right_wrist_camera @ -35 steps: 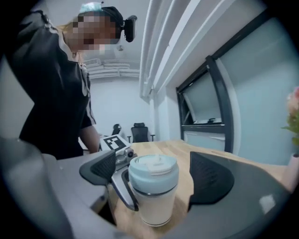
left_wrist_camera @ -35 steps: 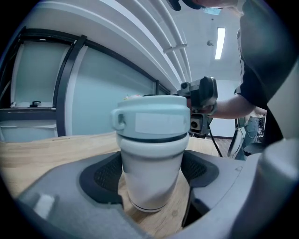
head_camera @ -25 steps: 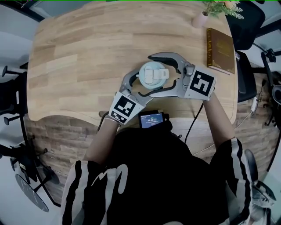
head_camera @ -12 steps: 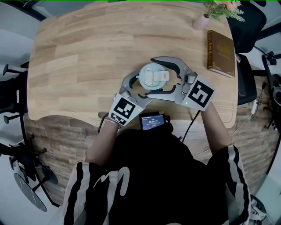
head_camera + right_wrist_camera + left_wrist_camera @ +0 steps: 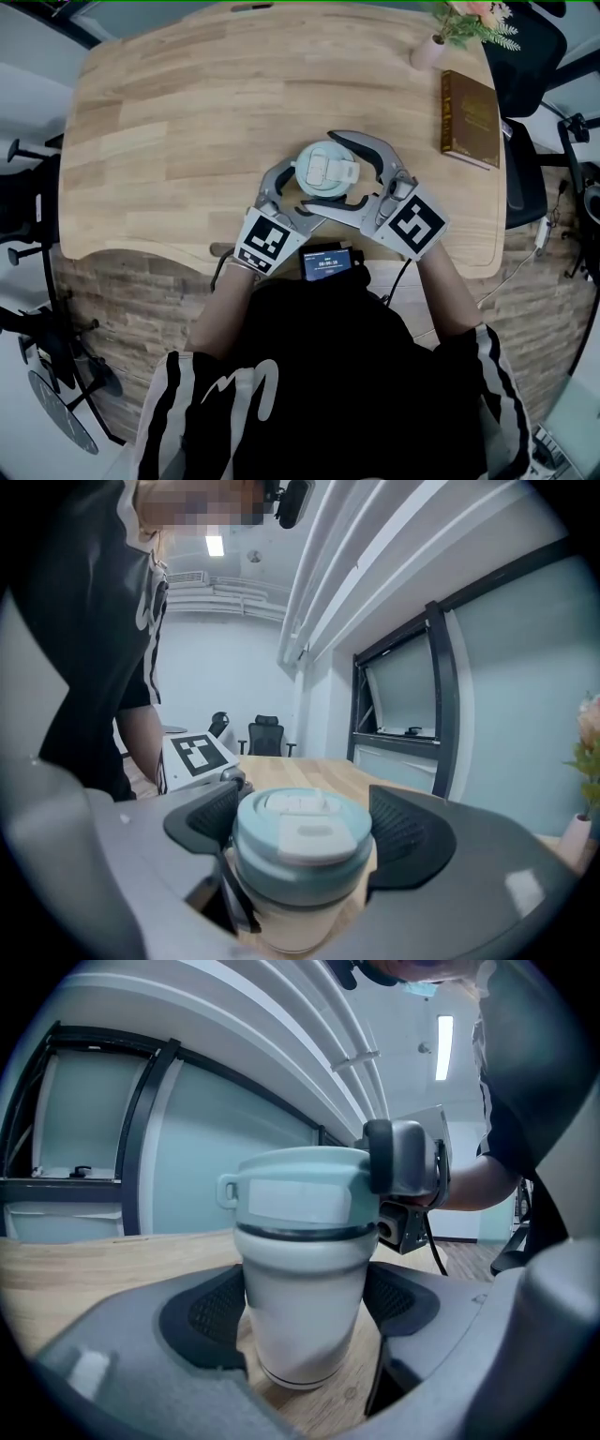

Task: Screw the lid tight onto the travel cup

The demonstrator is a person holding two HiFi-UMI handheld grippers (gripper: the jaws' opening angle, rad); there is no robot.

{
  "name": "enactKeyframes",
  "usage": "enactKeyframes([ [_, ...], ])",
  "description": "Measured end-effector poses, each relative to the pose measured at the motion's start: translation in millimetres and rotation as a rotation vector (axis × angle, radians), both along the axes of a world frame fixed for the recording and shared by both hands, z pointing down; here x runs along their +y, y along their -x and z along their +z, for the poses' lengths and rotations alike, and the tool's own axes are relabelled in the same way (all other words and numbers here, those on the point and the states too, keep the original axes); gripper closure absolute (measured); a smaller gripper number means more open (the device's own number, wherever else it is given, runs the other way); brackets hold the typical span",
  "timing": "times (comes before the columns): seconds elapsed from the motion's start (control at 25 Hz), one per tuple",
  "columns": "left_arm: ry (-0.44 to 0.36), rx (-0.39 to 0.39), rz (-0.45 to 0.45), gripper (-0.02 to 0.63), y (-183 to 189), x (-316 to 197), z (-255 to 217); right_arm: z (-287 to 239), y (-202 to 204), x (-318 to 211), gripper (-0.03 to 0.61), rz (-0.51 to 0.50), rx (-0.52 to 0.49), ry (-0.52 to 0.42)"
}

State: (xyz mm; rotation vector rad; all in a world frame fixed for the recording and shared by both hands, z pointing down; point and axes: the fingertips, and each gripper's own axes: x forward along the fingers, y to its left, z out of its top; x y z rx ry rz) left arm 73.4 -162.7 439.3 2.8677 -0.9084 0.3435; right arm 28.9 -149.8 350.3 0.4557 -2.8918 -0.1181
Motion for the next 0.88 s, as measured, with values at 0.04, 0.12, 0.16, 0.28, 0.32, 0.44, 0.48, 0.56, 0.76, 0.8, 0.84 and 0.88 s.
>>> enactKeyframes([
  [0.04, -0.001, 0.001, -0.002, 0.212, 0.2, -0.2, 0.2, -0.1, 0.1, -0.8, 0.146, 0.018, -0.002, -0.002],
  [0.12, -0.001, 0.003, -0.005, 0.212, 0.4, -0.3, 0.3, 0.7, -0.2, -2.0, 0.146, 0.058, 0.003, -0.005],
  [0.16, -0.001, 0.003, -0.006, 0.212, 0.5, -0.1, 0.3, 0.9, -0.4, -2.4, 0.146, 0.079, 0.005, -0.006],
  [0.28, -0.001, 0.003, -0.01, 0.212, 0.9, -0.2, -0.2, -0.1, -0.8, -4.3, 0.146, 0.139, 0.004, -0.006],
  [0.32, -0.001, 0.003, -0.012, 0.212, 1.0, -0.3, -0.3, -0.2, -1.1, -4.7, 0.146, 0.156, 0.006, -0.006],
  [0.44, 0.0, 0.007, -0.016, 0.212, 1.4, -0.3, -0.2, -0.1, -1.9, -5.6, 0.146, 0.212, 0.013, -0.008],
  [0.48, 0.0, 0.007, -0.017, 0.212, 1.7, -0.4, -0.2, -0.1, -2.3, -6.0, 0.147, 0.23, 0.013, -0.007],
  [0.56, -0.002, 0.006, -0.018, 0.212, 1.8, -0.6, -0.2, -0.7, -3.0, -6.5, 0.149, 0.263, 0.009, -0.007],
  [0.76, -0.003, 0.009, -0.028, 0.212, 1.7, -0.1, 0.1, -1.0, -5.0, -6.6, 0.153, 0.32, -0.002, -0.007],
  [0.8, -0.003, 0.01, -0.03, 0.212, 1.7, 0.0, 0.0, -0.9, -5.5, -6.5, 0.153, 0.331, 0.0, -0.005],
  [0.84, -0.003, 0.01, -0.032, 0.212, 1.8, 0.3, -0.2, -0.9, -5.9, -6.5, 0.153, 0.343, 0.001, -0.005],
  [0.88, -0.003, 0.009, -0.034, 0.212, 1.9, 0.4, -0.3, -1.0, -6.3, -6.5, 0.153, 0.357, 0.001, -0.005],
])
